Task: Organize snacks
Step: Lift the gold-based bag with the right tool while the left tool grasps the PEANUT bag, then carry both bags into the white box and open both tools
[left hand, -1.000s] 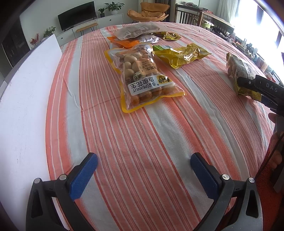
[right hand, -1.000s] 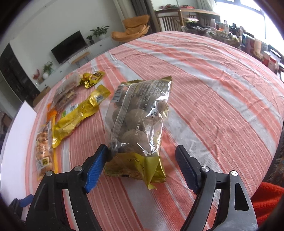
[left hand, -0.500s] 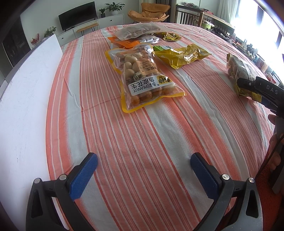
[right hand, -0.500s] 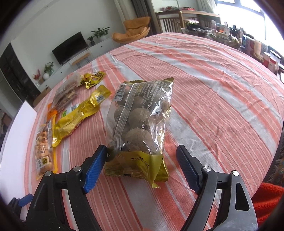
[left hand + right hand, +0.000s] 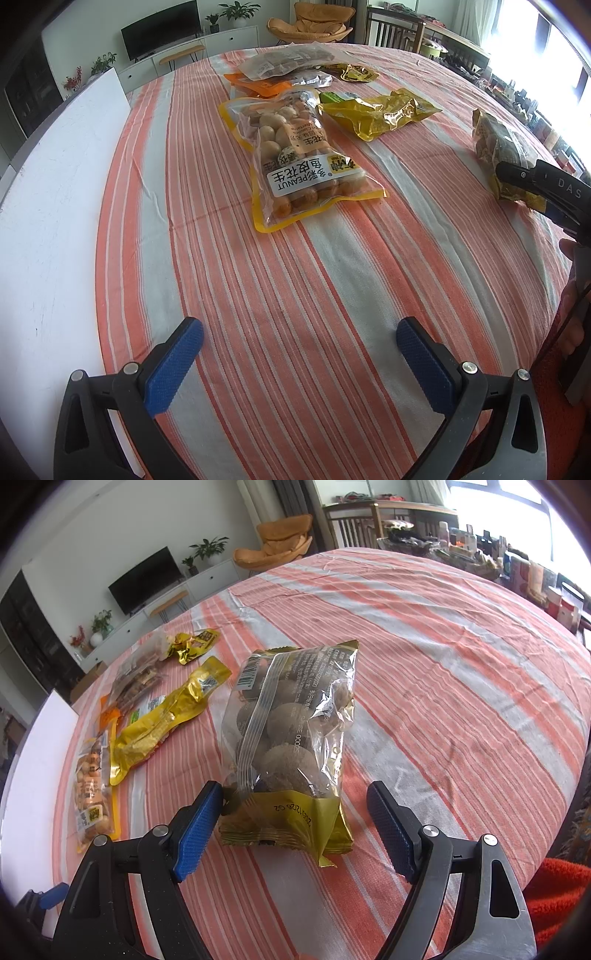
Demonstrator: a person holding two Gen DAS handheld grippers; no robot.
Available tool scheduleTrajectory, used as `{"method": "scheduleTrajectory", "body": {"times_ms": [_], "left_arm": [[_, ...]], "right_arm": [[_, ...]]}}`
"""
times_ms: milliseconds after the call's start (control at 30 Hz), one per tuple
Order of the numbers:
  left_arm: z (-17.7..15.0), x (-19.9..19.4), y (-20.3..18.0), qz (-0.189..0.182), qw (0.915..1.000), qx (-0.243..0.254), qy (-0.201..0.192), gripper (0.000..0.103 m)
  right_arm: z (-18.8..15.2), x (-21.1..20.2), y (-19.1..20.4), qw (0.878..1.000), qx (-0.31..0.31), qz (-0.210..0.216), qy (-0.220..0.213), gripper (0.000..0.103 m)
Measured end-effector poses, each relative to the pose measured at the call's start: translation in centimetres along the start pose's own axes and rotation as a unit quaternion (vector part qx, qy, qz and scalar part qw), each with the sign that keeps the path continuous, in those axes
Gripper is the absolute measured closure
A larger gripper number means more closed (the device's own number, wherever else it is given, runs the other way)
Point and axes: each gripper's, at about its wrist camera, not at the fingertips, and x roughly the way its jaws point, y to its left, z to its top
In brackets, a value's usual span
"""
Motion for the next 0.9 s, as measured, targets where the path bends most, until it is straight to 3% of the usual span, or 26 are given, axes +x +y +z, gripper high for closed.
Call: {"method": "scheduleTrajectory", "body": {"times_ms": [167,300,500,667,700,800,900], "left_arm": [[0.9,0.1,0.3,-0.013,0.9994,-0.006,0.032,0.0],[2.6,-1.5,0.9,-0.041,0.9989,-0.021,0.003,0.0],[9.2,-0.6,-0.1,0.016,0.9997,0.02,-0.003,0.0],[13.6,4.7,0.1,0.051,0.998,0.0,0.037,0.001],[13.8,5.5,0.3,0.053,0.9976,-0.005,0.044,0.011],[13.9,5.3,2.0,0.004,0.9981,-0.055,0.026,0.048],[13.2,3.8,3.3,-0.035,0.996,-0.079,0.022,0.051]], "right_arm": [[-0.1,-0.4,0.0,1.0,0.002,0.002,0.0,0.021],[-0.2,-0.8,-0.1,1.0,0.002,0.003,-0.001,0.021],[-0.3,-0.9,-0.1,1.0,0.001,0.003,-0.001,0.021],[-0.3,-1.2,-0.5,1.0,0.01,0.015,-0.002,0.021],[-0.3,-1.3,-0.9,1.0,0.018,0.023,-0.002,0.021],[-0.4,-2.0,-3.0,0.992,0.078,0.099,-0.005,0.02],[-0.7,-3.1,-6.9,0.968,0.174,0.177,-0.034,0.02]]}}
